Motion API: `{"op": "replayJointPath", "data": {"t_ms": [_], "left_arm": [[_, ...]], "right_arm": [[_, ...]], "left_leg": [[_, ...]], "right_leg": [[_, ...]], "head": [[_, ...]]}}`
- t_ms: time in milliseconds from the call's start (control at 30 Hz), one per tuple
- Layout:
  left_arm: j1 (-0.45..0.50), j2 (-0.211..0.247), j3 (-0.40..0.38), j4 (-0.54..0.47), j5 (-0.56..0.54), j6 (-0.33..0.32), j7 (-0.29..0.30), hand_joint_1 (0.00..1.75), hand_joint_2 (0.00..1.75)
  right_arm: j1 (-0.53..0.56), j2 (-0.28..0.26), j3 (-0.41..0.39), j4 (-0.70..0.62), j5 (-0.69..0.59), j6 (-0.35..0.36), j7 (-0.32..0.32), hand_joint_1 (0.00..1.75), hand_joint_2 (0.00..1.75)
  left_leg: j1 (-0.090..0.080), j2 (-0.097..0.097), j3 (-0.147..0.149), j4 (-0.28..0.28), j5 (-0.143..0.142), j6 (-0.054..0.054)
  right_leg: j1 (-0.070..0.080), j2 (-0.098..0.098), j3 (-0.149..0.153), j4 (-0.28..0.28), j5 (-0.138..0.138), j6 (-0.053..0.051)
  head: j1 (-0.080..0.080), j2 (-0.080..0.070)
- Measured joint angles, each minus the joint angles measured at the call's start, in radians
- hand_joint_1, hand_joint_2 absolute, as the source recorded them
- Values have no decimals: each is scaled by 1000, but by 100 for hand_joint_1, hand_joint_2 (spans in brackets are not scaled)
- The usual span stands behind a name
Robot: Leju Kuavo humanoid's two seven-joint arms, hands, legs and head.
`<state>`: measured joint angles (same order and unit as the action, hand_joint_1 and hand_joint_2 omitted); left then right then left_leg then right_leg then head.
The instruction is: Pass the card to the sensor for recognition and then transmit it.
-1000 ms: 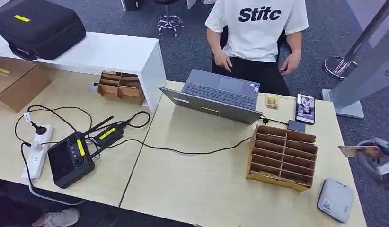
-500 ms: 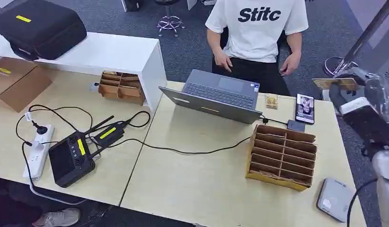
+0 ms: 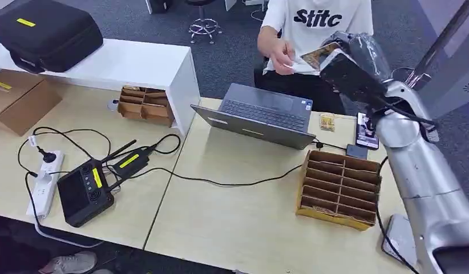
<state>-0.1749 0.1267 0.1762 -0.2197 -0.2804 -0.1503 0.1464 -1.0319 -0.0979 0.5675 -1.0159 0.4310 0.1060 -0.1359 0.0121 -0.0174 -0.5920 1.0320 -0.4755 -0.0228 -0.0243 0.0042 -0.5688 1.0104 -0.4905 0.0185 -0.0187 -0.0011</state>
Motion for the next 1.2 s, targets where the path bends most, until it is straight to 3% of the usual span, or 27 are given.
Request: {"op": "replayJointPath", "data": {"t_ms": [167, 333, 600, 733, 1033, 1067, 1100, 1133, 1200], "left_arm": [[-12, -6, -16, 0, -65, 4, 30, 0, 175], [-21, -9, -48, 0, -99, 13, 31, 0, 175], [-22, -10, -63, 0, -100, 13, 31, 0, 175], [-24, -14, -93, 0, -165, 38, -9, 0, 175], [24, -41, -244, 0, -368, 21, -13, 0, 175], [37, -50, -258, 0, -377, 21, -21, 0, 175], [45, -56, -269, 0, -386, 21, -27, 0, 175], [50, -60, -282, 0, -392, 21, -32, 0, 175], [56, -73, -298, 0, -396, 22, -36, 0, 175]], "right_arm": [[-79, 68, 48, 142, 40, -6, 13, 175, 175], [-113, 103, 75, 223, 57, -16, 16, 175, 175], [-121, 117, 93, 274, 58, -18, 18, 175, 175], [-131, 119, 100, 293, 84, -33, 26, 175, 175], [-173, 130, 116, 359, 133, -63, 34, 175, 175], [-174, 130, 117, 365, 139, -67, 35, 131, 175], [-174, 130, 118, 368, 145, -70, 38, 54, 175], [-174, 130, 118, 371, 148, -71, 39, 0, 175], [-173, 130, 119, 376, 156, -70, 39, 0, 175]], "left_leg": [[0, 0, 0, 0, 0, 0], [0, 0, 0, 0, 0, 0], [0, 0, 0, 1, 0, 0], [0, -1, -1, 0, 0, 0], [0, -1, -1, 1, 0, 0], [0, -1, -1, 1, 0, 0], [0, -1, -2, 1, 0, 0], [0, -1, -2, 1, -1, 0], [0, 0, -1, 1, -1, 0]], "right_leg": [[0, 0, 0, 0, 0, 0], [0, 0, 0, 0, 0, 0], [0, 0, 0, 0, 0, 0], [0, 0, -1, 0, 0, 0], [0, 0, -1, -1, 0, 0], [0, 0, -1, -1, 0, 0], [0, 0, -1, -1, 0, 0], [0, 0, -1, -1, 0, 0], [0, 0, -1, -1, 0, 0]], "head": [[1, 0], [0, 0], [0, 0], [0, 0], [0, 0], [0, 0], [0, 0], [0, 0], [0, 0]]}}
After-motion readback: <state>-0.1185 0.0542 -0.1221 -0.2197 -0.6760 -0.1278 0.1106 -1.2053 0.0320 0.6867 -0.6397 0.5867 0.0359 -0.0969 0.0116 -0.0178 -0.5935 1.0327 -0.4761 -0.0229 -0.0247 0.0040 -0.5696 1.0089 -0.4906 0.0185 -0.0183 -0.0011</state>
